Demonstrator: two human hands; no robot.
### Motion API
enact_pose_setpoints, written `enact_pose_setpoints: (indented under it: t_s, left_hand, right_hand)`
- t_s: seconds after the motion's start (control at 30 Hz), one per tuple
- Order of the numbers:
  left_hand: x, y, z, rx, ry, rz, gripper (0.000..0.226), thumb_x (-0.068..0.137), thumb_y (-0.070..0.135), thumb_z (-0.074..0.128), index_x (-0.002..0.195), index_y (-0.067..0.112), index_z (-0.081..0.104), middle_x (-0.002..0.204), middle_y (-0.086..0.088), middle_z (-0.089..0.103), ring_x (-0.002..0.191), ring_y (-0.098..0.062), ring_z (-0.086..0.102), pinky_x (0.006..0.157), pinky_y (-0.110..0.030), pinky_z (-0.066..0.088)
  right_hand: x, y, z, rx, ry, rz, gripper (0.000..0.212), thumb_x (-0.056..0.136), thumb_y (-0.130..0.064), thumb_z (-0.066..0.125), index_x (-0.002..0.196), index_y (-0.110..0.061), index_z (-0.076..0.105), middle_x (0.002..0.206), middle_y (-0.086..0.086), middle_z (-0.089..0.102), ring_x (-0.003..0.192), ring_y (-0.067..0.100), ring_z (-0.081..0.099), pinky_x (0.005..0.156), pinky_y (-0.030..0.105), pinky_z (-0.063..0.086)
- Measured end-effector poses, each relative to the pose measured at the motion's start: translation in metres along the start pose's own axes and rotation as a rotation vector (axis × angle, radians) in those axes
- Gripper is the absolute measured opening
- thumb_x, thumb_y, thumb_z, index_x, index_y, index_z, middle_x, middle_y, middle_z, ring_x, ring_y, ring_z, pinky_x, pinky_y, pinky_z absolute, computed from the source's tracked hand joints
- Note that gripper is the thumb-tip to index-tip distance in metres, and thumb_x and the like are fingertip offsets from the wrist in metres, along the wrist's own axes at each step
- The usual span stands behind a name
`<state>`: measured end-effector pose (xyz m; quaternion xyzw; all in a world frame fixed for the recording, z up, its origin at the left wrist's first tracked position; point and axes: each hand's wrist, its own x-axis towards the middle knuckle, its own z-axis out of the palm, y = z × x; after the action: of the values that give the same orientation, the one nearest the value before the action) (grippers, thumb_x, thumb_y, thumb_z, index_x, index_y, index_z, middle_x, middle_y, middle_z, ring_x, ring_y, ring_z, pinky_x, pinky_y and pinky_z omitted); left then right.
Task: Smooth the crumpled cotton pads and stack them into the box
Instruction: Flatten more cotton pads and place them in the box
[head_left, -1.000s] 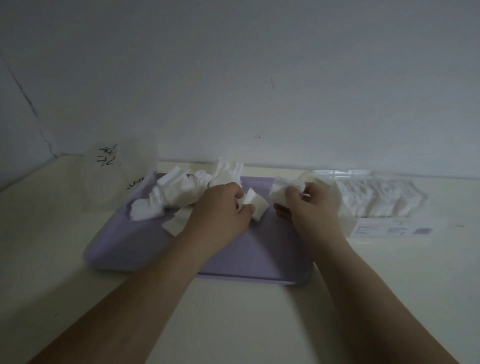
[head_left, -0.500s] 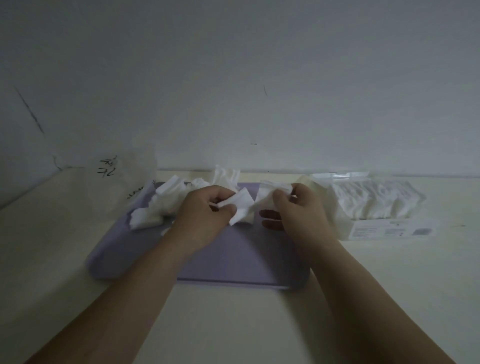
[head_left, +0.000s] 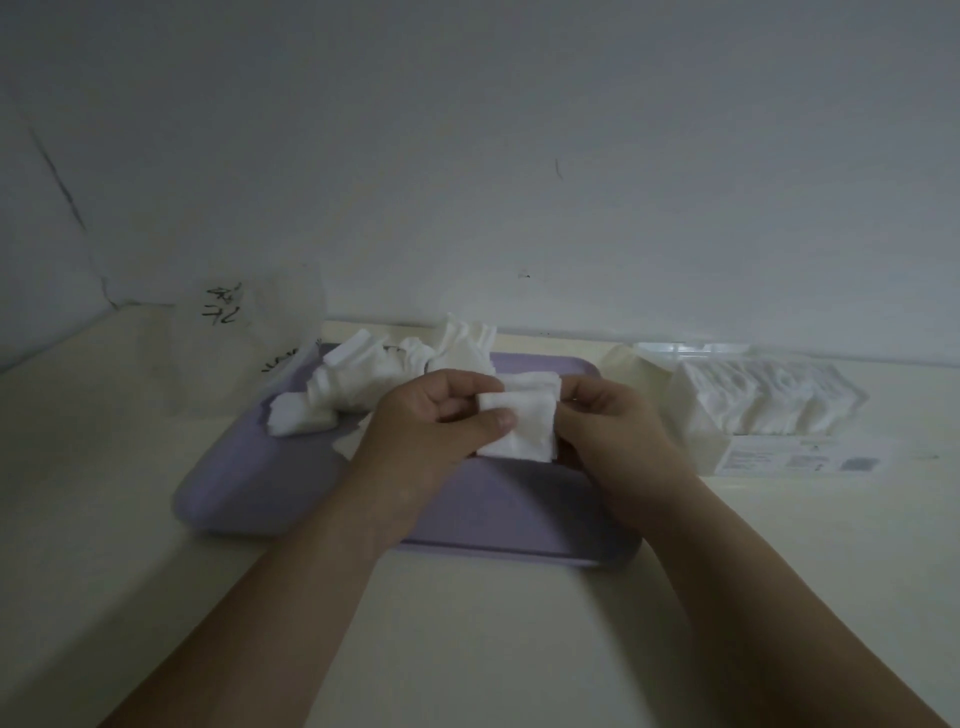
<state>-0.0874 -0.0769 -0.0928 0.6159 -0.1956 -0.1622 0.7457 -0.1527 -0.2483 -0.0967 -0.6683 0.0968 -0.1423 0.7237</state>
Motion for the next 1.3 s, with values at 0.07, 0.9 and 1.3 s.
enact_pose_setpoints:
  t_s: [0.07, 0.9, 1.3]
  left_hand:
    - [-0.001, -0.003, 0.0, 0.036, 0.054, 0.027, 0.021, 0.084, -0.001, 0.079, 0.101, 0.009, 0.075, 0.097, -0.012, 0.081, 0.085, -0.015, 0.074, 0.073, -0.021, 0.057]
    - [0.012, -0.02, -0.002, 0.901, 0.048, 0.24, 0.016, 0.093, 0.015, 0.07, 0.107, 0.019, 0.074, 0.103, 0.003, 0.074, 0.093, -0.011, 0.07, 0.089, -0.032, 0.056]
    - [0.033, -0.014, 0.011, 1.406, -0.08, 0.319, 0.02, 0.088, 0.033, 0.057, 0.076, 0.02, 0.048, 0.09, -0.001, 0.049, 0.087, -0.034, 0.057, 0.069, -0.043, 0.049]
  right_hand:
    - [-0.001, 0.001, 0.002, 0.005, -0.043, 0.009, 0.021, 0.098, 0.005, 0.06, 0.109, 0.0, 0.077, 0.108, 0.027, 0.076, 0.096, 0.032, 0.073, 0.094, 0.05, 0.059]
    - [0.015, 0.006, -0.018, -0.132, 0.438, -0.141, 0.015, 0.096, -0.019, 0.069, 0.103, -0.005, 0.07, 0.091, 0.01, 0.076, 0.082, 0.025, 0.078, 0.078, 0.049, 0.066]
    - [0.012, 0.003, -0.014, -0.117, 0.391, -0.112, 0.016, 0.097, -0.016, 0.068, 0.107, -0.004, 0.069, 0.092, 0.01, 0.077, 0.08, 0.025, 0.078, 0.077, 0.048, 0.066]
